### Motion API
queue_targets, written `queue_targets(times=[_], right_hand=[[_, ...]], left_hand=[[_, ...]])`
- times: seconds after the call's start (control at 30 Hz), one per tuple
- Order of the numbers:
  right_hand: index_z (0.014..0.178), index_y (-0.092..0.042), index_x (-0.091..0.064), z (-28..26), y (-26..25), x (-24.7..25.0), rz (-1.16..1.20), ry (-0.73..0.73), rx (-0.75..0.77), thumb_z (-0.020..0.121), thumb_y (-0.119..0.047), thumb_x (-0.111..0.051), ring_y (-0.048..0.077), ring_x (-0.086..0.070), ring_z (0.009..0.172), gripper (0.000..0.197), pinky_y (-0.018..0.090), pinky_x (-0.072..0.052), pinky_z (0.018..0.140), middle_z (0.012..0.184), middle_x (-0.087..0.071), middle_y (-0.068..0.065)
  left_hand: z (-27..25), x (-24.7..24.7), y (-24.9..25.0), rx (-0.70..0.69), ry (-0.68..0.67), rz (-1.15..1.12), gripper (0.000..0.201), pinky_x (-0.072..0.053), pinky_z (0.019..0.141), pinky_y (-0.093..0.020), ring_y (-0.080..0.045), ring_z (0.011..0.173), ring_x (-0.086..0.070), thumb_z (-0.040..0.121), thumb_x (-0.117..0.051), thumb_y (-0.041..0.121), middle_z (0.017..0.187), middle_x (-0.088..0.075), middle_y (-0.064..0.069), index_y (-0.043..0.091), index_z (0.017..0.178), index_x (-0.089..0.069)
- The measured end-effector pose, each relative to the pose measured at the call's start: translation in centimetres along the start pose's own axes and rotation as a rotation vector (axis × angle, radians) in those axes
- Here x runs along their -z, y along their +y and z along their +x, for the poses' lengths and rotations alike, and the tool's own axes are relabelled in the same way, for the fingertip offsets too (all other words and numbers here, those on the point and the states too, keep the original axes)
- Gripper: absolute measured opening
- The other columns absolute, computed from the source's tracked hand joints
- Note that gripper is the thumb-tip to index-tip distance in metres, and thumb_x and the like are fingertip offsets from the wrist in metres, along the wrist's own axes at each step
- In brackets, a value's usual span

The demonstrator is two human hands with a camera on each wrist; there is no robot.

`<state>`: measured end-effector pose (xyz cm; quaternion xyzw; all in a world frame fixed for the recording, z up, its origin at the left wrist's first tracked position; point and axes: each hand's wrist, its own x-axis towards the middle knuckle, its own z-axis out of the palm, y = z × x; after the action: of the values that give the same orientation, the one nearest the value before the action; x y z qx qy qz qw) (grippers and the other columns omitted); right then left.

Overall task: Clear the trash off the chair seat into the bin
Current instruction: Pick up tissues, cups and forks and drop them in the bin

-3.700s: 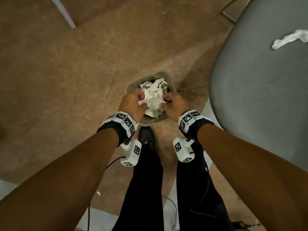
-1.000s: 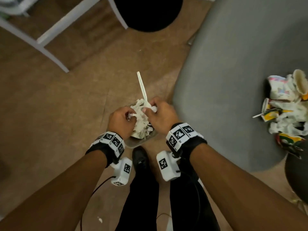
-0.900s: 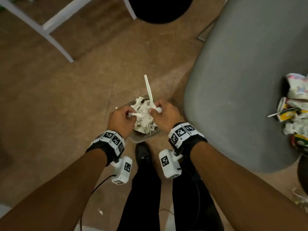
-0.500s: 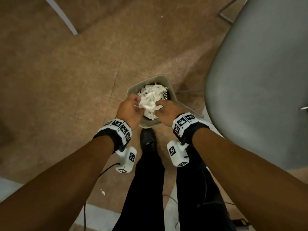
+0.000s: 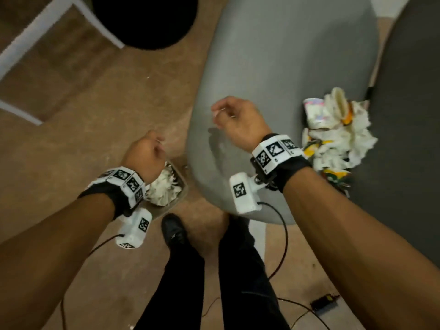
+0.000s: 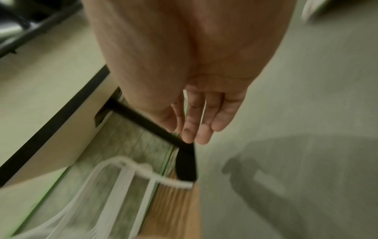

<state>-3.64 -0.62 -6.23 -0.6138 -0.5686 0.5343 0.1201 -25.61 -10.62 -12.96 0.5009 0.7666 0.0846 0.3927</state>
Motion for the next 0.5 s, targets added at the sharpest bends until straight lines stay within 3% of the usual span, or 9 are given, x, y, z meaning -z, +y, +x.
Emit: queue_targets(times=[0.03, 0.1, 0.17, 0.23, 0.3, 0.37, 0.43, 0.5], right_hand=[[0.092, -0.026, -0.070, 0.3, 0.6, 3.4, -0.024, 0.087, -0.007, 0.088, -0.019, -0.059, 0.013, -0.067, 0.069, 0.013, 0.024, -0.056, 0.069, 0.079, -0.072, -0.001], [0.095, -0.024, -0.071, 0.3, 2.0, 9.9, -0.097, 0.277, -0.031, 0.088, -0.019, -0.060, 0.009, -0.061, 0.069, 0.014, 0.023, -0.049, 0.069, 0.077, -0.067, -0.006], [0.100, -0.020, -0.073, -0.2, 4.6, 15.6, -0.204, 0.459, -0.108, 0.087, -0.022, -0.060, 0.012, -0.063, 0.080, 0.018, 0.026, -0.052, 0.079, 0.086, -0.070, -0.003], [0.108, -0.018, -0.071, -1.2, 7.4, 19.8, -0.302, 0.572, -0.187, 0.084, -0.029, -0.060, 0.022, -0.066, 0.102, 0.028, 0.029, -0.049, 0.093, 0.108, -0.072, 0.006], [0.122, -0.017, -0.062, -2.2, 10.0, 22.1, -0.371, 0.555, -0.341, 0.082, -0.034, -0.062, 0.035, -0.056, 0.120, 0.043, 0.037, -0.044, 0.103, 0.128, -0.059, 0.015], [0.134, -0.013, -0.051, -2.9, 12.1, 22.7, -0.364, 0.469, -0.487, 0.081, -0.034, -0.067, 0.041, -0.049, 0.127, 0.059, 0.041, -0.042, 0.107, 0.138, -0.049, 0.019], [0.140, -0.013, -0.044, -3.2, 13.6, 22.3, -0.301, 0.388, -0.519, 0.077, -0.029, -0.071, 0.039, -0.051, 0.128, 0.070, 0.040, -0.045, 0.106, 0.140, -0.049, 0.018], [0.142, -0.018, -0.043, -3.3, 14.5, 21.5, -0.238, 0.344, -0.488, 0.078, -0.020, -0.068, 0.035, -0.055, 0.125, 0.069, 0.036, -0.046, 0.104, 0.136, -0.055, 0.014]], left_hand=[[0.7, -0.1, 2.3, -0.041, 0.012, 0.022, 0.028, -0.053, 0.080, -0.035, -0.028, 0.082, -0.064, 0.089, -0.050, 0.012, 0.087, -0.066, -0.003, 0.015, 0.115, -0.058], [2.0, -1.1, 7.2, -0.139, 0.006, 0.043, 0.027, -0.052, 0.079, -0.032, -0.026, 0.080, -0.064, 0.089, -0.051, 0.010, 0.086, -0.067, -0.001, 0.015, 0.114, -0.059], [3.2, -3.2, 11.9, -0.247, -0.032, 0.023, 0.030, -0.053, 0.080, -0.033, -0.027, 0.080, -0.066, 0.086, -0.051, 0.009, 0.086, -0.066, 0.002, 0.015, 0.114, -0.058], [4.0, -5.8, 16.4, -0.347, -0.086, 0.028, 0.033, -0.054, 0.084, -0.037, -0.028, 0.086, -0.065, 0.084, -0.053, 0.010, 0.090, -0.065, 0.001, 0.016, 0.116, -0.058], [4.4, -8.4, 20.8, -0.457, -0.122, 0.098, 0.039, -0.049, 0.092, -0.038, -0.030, 0.098, -0.061, 0.082, -0.058, 0.012, 0.101, -0.065, -0.005, 0.013, 0.121, -0.057], [4.4, -10.7, 24.7, -0.553, -0.146, 0.187, 0.049, -0.044, 0.098, -0.040, -0.032, 0.109, -0.055, 0.080, -0.062, 0.017, 0.114, -0.062, -0.009, 0.013, 0.127, -0.053], [4.2, -12.5, 28.0, -0.595, -0.163, 0.259, 0.057, -0.041, 0.101, -0.044, -0.035, 0.117, -0.049, 0.079, -0.064, 0.023, 0.125, -0.055, -0.012, 0.015, 0.133, -0.048], [4.0, -13.9, 30.1, -0.621, -0.169, 0.360, 0.063, -0.039, 0.103, -0.045, -0.035, 0.122, -0.044, 0.079, -0.064, 0.024, 0.134, -0.047, -0.013, 0.016, 0.138, -0.043]])
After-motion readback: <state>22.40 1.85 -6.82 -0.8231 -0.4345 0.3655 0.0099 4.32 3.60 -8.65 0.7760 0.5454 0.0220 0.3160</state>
